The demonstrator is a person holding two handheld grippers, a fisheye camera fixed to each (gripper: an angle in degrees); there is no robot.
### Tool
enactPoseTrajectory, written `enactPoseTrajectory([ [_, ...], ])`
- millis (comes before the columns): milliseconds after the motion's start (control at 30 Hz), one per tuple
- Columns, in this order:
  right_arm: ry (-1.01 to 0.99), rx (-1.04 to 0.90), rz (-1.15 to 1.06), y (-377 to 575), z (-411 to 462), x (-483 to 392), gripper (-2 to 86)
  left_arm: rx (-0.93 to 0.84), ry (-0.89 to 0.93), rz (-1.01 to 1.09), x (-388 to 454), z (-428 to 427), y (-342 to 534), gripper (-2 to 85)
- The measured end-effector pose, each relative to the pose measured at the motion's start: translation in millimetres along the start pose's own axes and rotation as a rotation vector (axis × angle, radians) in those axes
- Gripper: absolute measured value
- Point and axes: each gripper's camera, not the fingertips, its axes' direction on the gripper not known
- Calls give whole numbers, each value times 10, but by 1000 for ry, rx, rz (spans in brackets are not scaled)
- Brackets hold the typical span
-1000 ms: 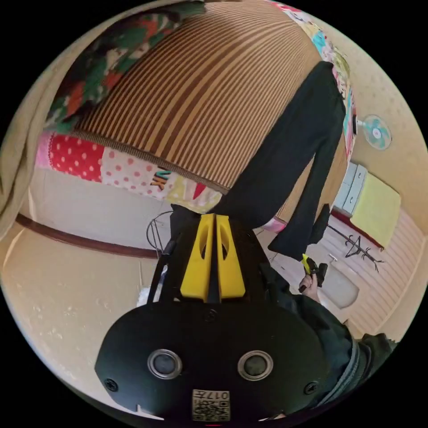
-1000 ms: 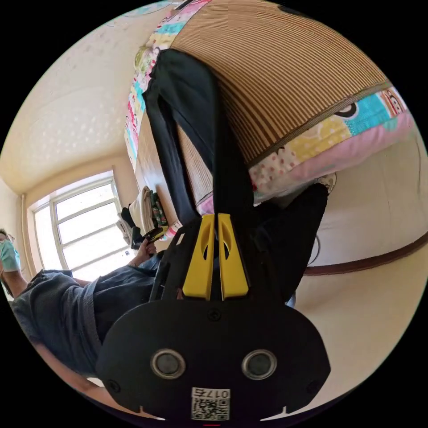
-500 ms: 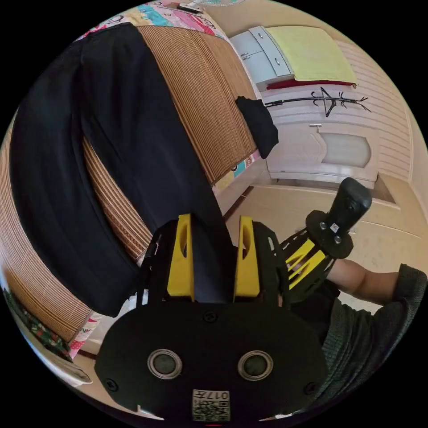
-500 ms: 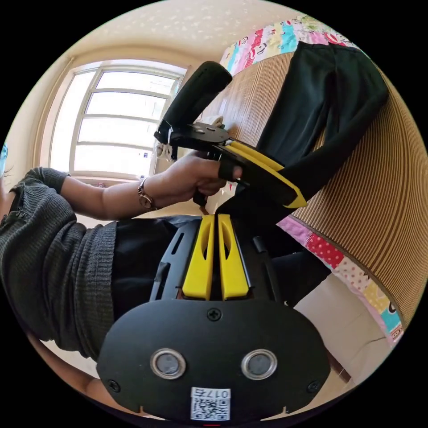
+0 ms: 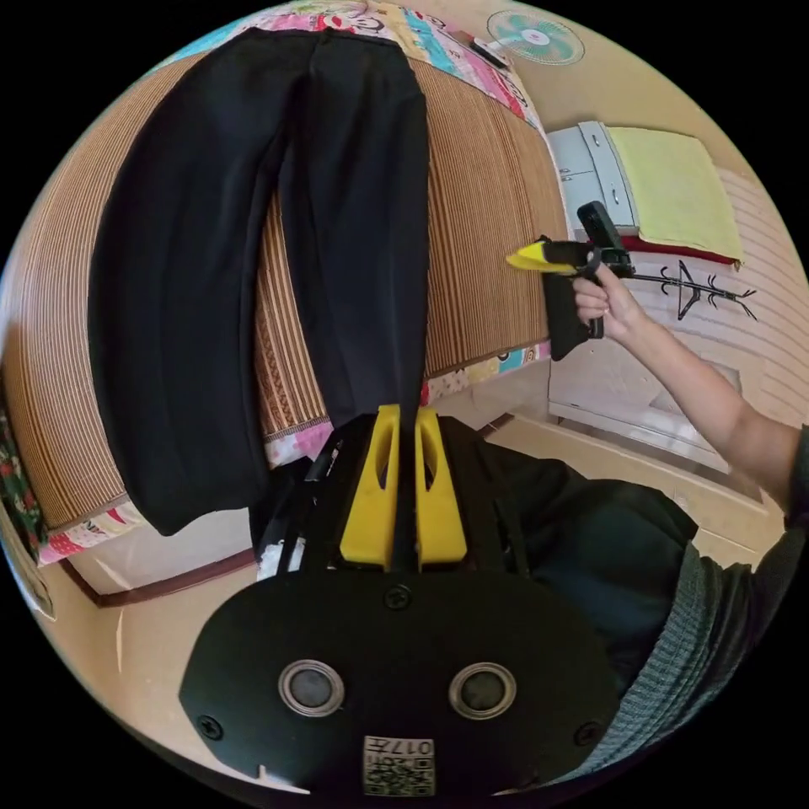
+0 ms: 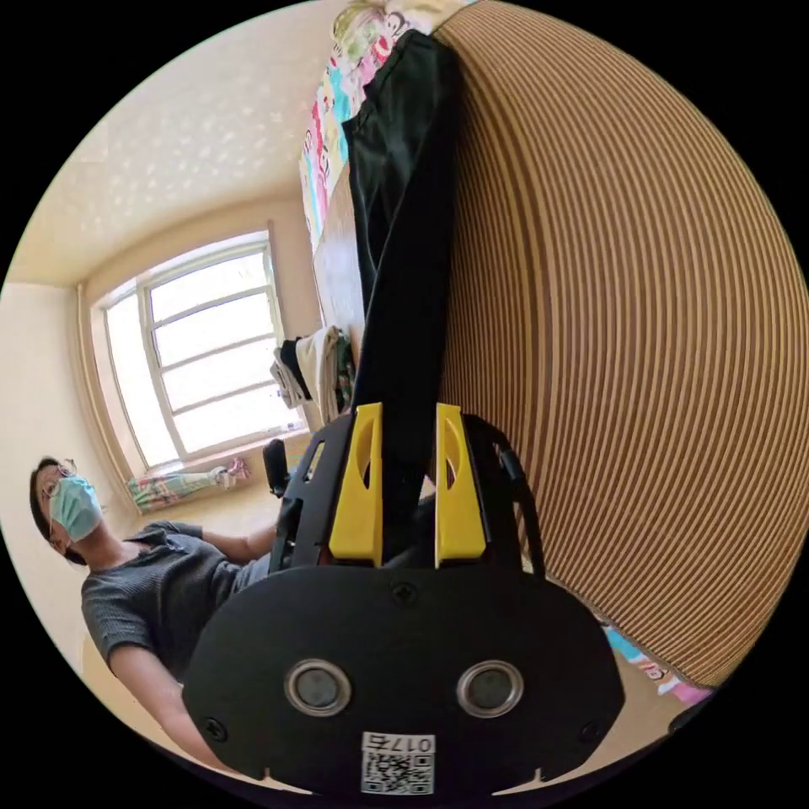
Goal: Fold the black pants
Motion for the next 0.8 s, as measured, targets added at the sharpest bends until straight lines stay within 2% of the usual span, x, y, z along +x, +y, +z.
enactPoseTrajectory([
  [100, -116, 209, 24, -748, -278, 217, 122, 24, 30, -62, -87, 24, 87, 8],
  [200, -145, 351, 65, -1356, -297, 291, 132, 52, 54, -122, -156, 17, 167, 8],
  [433, -83, 426, 98, -2195, 58, 207, 110, 78, 113, -179, -308, -33, 292, 9],
  [533, 16, 452, 92, -2322, 112, -22, 60, 83, 149, -181, -408, -68, 331, 10],
  [633, 203, 407, -39, -2391, 164, -579, 37, 72, 220, -128, -504, -119, 401, 12],
  [700, 469, 388, -173, -2423, 395, -1299, 27, 89, 276, -69, -569, -210, 488, 14],
  [800, 522, 365, -317, -2547, 841, -2102, 21, 149, 367, -36, -817, -433, 668, 20],
])
